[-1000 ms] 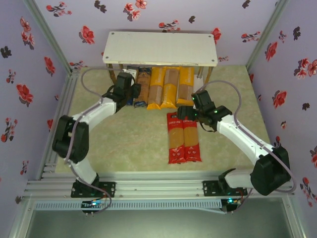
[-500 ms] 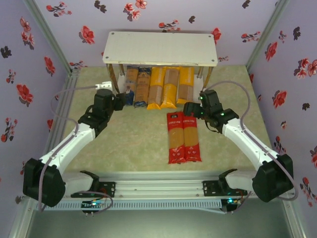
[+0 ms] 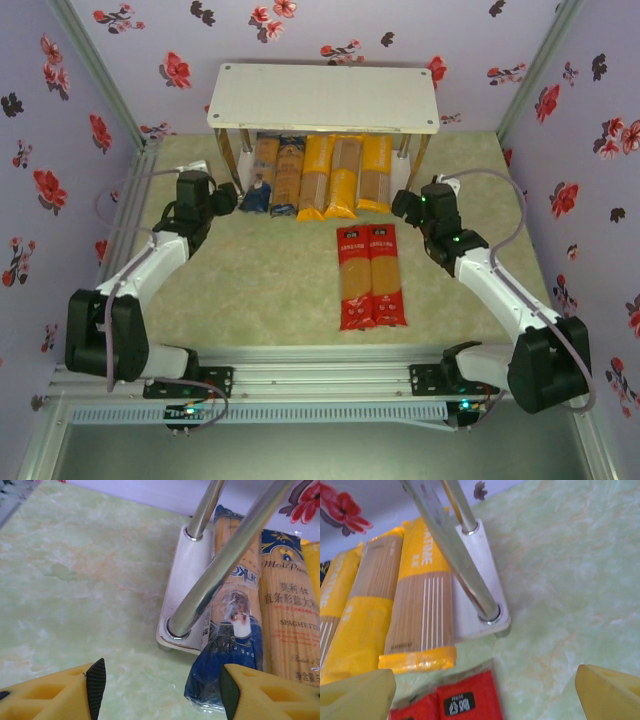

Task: Place and organize the pasta boxes and bags onto the shelf

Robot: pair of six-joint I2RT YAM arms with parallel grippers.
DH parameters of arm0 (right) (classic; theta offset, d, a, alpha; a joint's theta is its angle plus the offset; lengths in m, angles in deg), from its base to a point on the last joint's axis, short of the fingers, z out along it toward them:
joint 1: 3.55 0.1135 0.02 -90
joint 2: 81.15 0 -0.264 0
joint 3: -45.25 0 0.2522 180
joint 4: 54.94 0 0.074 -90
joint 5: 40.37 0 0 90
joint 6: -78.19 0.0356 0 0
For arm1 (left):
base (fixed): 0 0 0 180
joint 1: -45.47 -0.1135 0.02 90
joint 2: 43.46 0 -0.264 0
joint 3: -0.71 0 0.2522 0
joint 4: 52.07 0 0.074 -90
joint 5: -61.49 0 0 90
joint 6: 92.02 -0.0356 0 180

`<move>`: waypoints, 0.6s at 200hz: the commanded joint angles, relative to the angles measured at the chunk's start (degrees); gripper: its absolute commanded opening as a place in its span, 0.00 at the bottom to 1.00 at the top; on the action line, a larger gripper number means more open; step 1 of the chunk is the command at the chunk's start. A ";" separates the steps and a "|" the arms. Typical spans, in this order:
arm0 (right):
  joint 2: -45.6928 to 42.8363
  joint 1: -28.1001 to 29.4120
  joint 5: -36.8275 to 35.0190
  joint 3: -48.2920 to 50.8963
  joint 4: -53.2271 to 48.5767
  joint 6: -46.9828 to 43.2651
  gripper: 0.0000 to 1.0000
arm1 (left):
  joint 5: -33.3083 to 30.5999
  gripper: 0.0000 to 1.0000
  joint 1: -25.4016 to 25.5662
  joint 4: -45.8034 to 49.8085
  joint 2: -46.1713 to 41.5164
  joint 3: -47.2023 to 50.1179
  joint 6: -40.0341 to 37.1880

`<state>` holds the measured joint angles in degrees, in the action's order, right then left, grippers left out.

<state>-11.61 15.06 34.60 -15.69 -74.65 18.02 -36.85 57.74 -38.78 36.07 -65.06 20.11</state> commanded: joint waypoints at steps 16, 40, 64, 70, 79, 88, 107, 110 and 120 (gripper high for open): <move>4.54 -1.34 -5.28 -0.69 9.57 -0.50 0.95 | 5.07 0.66 -1.51 -5.81 3.36 -3.07 -1.66; 7.55 -2.33 -4.62 -1.59 13.29 -0.93 0.96 | 7.58 0.66 -1.73 -8.09 5.29 -3.80 -3.02; 10.24 -2.83 -4.48 -2.65 16.22 -1.63 0.96 | 10.31 0.66 -1.82 -10.53 6.88 -3.93 -3.94; 10.92 -2.85 -4.49 -3.04 16.61 -1.84 0.95 | 10.87 0.66 -1.81 -11.02 7.24 -3.91 -4.19; 11.86 -2.91 -3.64 -3.57 17.44 -2.06 0.95 | 11.51 0.66 -1.81 -11.79 7.65 -3.89 -4.45; 12.61 -3.04 -2.57 -3.96 18.46 -2.20 0.95 | 11.99 0.66 -1.92 -12.07 8.43 -4.13 -4.59; 14.23 -3.01 -2.72 -4.48 20.76 -2.78 0.95 | 12.36 0.66 -2.03 -12.66 9.83 -4.63 -4.89; 14.49 -3.04 -2.73 -4.62 21.07 -2.92 0.95 | 12.38 0.67 -2.04 -12.89 10.13 -4.72 -4.97; 15.44 -3.14 -3.04 -5.01 21.95 -3.49 0.95 | 12.39 0.66 -2.08 -13.50 10.97 -4.93 -5.03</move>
<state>1.92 12.44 32.02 -18.40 -57.93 16.46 -26.22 56.30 -48.62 45.03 -67.81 16.92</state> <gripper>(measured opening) 0.956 0.664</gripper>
